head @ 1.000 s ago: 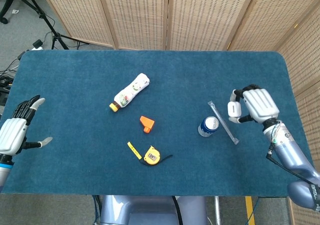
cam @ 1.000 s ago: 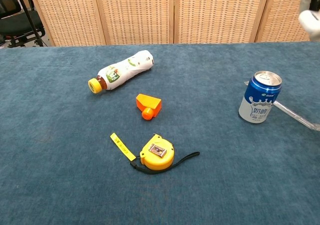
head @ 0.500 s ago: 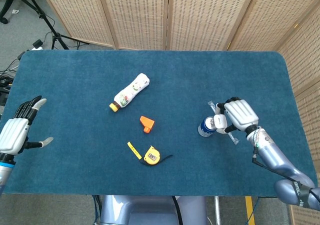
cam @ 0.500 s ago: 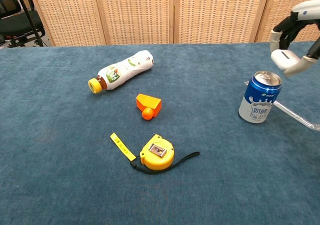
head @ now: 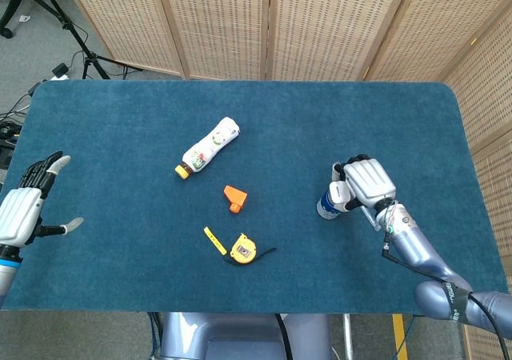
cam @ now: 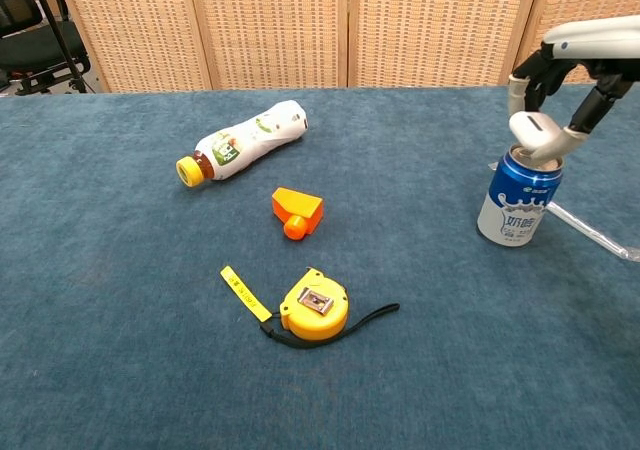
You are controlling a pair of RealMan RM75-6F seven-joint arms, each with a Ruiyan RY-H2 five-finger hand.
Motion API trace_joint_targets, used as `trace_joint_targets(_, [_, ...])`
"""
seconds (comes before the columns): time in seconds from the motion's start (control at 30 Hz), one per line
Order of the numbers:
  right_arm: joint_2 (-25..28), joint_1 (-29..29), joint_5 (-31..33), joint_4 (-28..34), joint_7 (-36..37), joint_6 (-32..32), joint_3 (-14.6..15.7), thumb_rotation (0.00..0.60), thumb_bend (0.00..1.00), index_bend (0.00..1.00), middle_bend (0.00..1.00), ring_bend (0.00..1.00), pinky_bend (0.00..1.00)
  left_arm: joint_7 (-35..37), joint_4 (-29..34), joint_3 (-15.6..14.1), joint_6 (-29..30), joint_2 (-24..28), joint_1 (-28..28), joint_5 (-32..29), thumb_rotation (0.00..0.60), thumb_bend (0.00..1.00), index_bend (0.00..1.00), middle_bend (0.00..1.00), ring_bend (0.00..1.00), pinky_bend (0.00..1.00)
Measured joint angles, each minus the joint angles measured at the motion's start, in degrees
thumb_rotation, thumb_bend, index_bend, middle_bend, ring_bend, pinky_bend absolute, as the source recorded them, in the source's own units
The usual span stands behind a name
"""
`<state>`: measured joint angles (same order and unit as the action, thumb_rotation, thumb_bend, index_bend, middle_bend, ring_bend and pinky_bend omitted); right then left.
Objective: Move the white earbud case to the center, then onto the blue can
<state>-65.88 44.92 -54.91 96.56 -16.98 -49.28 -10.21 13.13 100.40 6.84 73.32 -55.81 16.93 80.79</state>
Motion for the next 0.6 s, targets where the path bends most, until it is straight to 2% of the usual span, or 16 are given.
trace_joint_targets(0.3, [-1.13,1.39,3.46,1.17,-5.10,-1.07,0.88,0.600,0.52,0.57,0.37,0.24,0.22,0.92,-0.13,0.08,0.06,0.26,-0.10,-0.01,0.600,0.16,0.00,0.00,0.00,0.00])
trace_joint_targets(0.47, [-1.21,2.02,5.83,1.56,-7.19,-1.22,1.49,0.600,0.47,0.51,0.28,0.18,0.22,0.90,-0.16,-0.02,0.03,0.26,-0.08,0.27,0.600,0.16,0.00,0.00,0.00,0.00])
trace_joint_targets(0.6, [-0.93,2.67,7.70,2.03,-8.54,-0.82,2.02,0.600,0.47,0.49,0.24,0.15,0.22,1.06,-0.16,-0.03,-0.01,0.35,-0.10,0.27,0.600,0.16,0.00,0.00,0.00,0.00])
